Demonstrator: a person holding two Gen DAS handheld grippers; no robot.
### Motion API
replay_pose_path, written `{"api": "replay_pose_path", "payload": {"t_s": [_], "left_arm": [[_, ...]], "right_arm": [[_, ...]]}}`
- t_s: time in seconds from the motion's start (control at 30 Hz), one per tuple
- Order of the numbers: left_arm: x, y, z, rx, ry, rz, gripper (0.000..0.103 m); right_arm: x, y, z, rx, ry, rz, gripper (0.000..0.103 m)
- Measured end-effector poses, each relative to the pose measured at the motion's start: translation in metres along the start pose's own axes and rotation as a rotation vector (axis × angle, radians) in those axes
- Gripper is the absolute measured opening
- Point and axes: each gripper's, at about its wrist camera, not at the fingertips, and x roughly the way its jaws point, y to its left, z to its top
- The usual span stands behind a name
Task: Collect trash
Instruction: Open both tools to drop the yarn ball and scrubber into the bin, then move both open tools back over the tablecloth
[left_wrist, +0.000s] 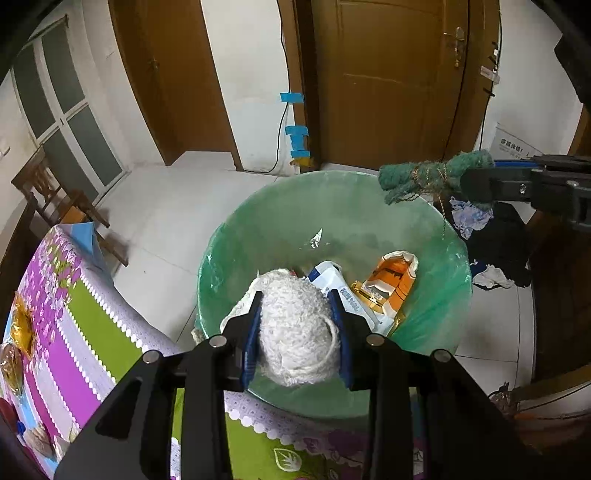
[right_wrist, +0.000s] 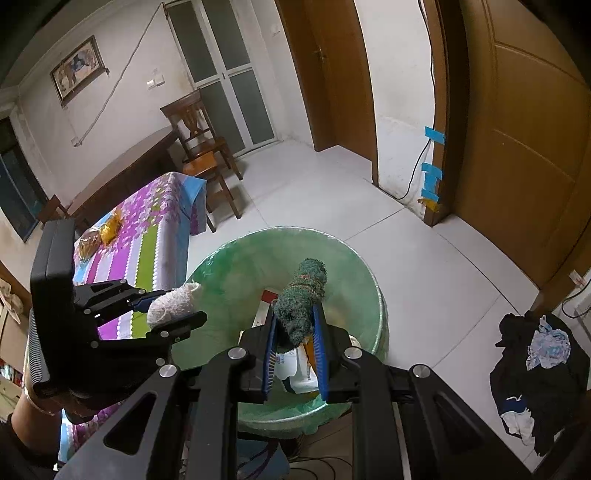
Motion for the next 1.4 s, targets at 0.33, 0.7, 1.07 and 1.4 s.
{"api": "replay_pose_path", "payload": {"t_s": [0.33,0.7,1.07,1.4], "left_arm": [[-0.004,0.003,0.005,-0.011,-0.016,-0.015,0.034],[-0.008,0.018,-0.004,-0.078,-0.018,0.011,0.085],[-0.032,0.039,-0.040,-0.145,-0.045,0.062,0.085],[-0.106,0.110,-0.104,-0.308,-0.132,0.114,0.085]], "right_arm": [[0.016,0.014,0.012,-0.019,-0.003,-0.001,0.019],[0.025,-0.009,0.006,0.054,0.006,-0.023,0.043],[0.015,0.023,-0.008,-0.014,-0.043,-0.015,0.043],[0.012,0.114,-0.021,-0.103,-0.102,0.141,0.044]]}}
